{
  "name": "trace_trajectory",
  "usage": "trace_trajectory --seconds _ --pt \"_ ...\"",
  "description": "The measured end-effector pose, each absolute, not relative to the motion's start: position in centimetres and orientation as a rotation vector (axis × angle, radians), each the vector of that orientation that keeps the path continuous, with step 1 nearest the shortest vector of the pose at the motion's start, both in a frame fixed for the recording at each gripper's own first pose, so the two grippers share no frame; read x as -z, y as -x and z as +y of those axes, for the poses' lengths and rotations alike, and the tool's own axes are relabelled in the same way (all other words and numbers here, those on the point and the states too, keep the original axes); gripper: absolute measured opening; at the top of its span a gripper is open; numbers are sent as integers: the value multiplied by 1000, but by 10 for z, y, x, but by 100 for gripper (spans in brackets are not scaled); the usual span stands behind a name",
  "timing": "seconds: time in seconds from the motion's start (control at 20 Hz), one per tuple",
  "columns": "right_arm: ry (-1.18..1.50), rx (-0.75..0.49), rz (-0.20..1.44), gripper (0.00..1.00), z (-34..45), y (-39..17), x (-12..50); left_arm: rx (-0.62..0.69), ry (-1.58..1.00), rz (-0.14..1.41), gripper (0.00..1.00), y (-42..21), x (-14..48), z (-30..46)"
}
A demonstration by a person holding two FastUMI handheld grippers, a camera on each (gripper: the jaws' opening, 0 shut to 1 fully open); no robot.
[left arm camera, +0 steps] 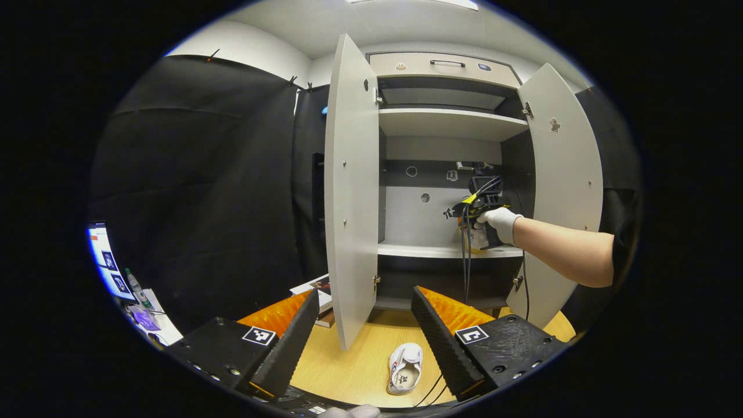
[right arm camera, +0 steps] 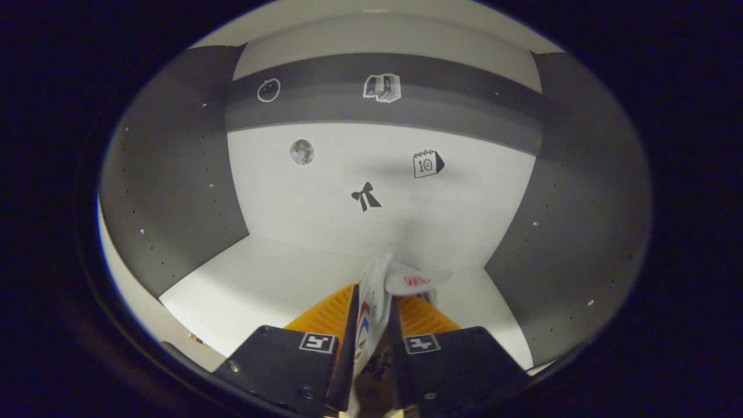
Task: Grab one shoe with the right hand and put it into the shoe cabinet, grab the other shoe with the left hand and put it into the shoe cabinet; then close the right door with the right hand and the left door with the left hand.
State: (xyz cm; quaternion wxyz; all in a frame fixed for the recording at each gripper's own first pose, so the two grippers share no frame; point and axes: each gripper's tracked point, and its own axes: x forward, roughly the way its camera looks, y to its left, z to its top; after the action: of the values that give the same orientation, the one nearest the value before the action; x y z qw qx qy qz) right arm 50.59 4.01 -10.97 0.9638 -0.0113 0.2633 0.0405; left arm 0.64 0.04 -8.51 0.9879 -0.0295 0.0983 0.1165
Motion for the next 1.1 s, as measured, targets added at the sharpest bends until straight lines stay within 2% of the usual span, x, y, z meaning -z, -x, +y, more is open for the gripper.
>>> trace_trajectory --seconds 0.05,0.1,0.2,0.25,0.45,0.55,0.6,0.7,0.75,0.8,1.1 --pt "-5 -118 513 39 50 -507 104 -230 56 198 96 -8 86 0" --pt "27 -88 516 40 40 -505 104 -226 53 200 96 -8 87 0" --pt "12 -110 501 65 45 -499 97 -218 55 200 96 -10 87 -2" --pt "9 -100 494 62 43 -494 95 -213 55 201 97 -11 87 -3" --pt "23 -62 379 70 31 -477 64 -193 60 194 96 -10 85 -6" --pt "34 -65 317 89 26 -457 45 -189 44 190 96 -8 83 -3" --pt "35 -67 288 86 24 -442 36 -185 37 186 96 -7 82 -2" --pt "22 -77 221 89 22 -410 16 -173 27 181 96 -6 81 -2" --pt "20 -82 186 88 18 -393 9 -166 21 178 96 -7 82 -1" --pt "14 -88 154 99 15 -373 1 -158 16 176 96 -6 82 -1" --pt "-38 -144 24 100 4 -240 -11 -100 10 167 96 -7 87 -6"
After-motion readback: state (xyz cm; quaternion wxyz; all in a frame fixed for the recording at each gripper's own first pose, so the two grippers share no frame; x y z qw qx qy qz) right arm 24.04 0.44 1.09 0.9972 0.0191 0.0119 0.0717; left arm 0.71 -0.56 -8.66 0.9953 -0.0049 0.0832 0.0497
